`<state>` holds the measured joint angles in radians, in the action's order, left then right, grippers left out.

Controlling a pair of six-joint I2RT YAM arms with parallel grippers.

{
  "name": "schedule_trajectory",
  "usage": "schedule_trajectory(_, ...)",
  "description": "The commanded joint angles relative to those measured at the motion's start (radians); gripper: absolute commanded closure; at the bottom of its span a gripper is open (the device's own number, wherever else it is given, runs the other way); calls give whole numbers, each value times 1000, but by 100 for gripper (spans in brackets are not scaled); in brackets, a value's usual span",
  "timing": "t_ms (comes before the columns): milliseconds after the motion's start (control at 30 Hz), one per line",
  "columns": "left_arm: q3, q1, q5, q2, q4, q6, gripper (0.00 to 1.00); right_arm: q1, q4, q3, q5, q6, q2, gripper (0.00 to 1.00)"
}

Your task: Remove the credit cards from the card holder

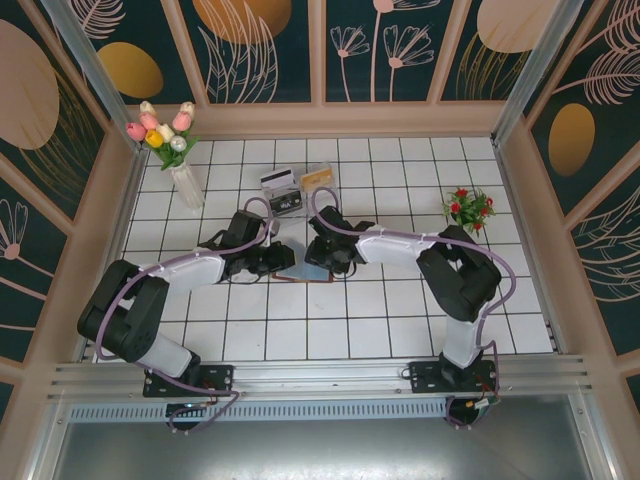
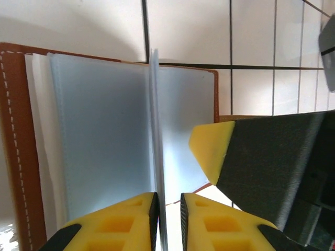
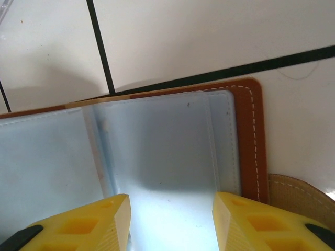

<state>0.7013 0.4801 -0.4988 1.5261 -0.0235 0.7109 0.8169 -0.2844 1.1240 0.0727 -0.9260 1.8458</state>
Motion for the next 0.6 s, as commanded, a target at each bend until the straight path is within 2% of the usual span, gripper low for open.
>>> schedule_trajectory(0, 5, 4, -64, -23, -74, 10, 78, -11, 13, -32, -1, -7, -71, 53)
schedule_trajectory(200, -14, 5, -109, -15, -147, 40, 80, -28, 102, -93, 39, -13, -143, 53)
schedule_trajectory(433, -19, 4, -112, -2, -160, 44, 86, -59, 305, -185, 214, -23, -173, 54)
schedule_trajectory(567, -23, 5, -109, 10, -158, 40, 90, -67, 368, -212, 256, -50, -167, 56)
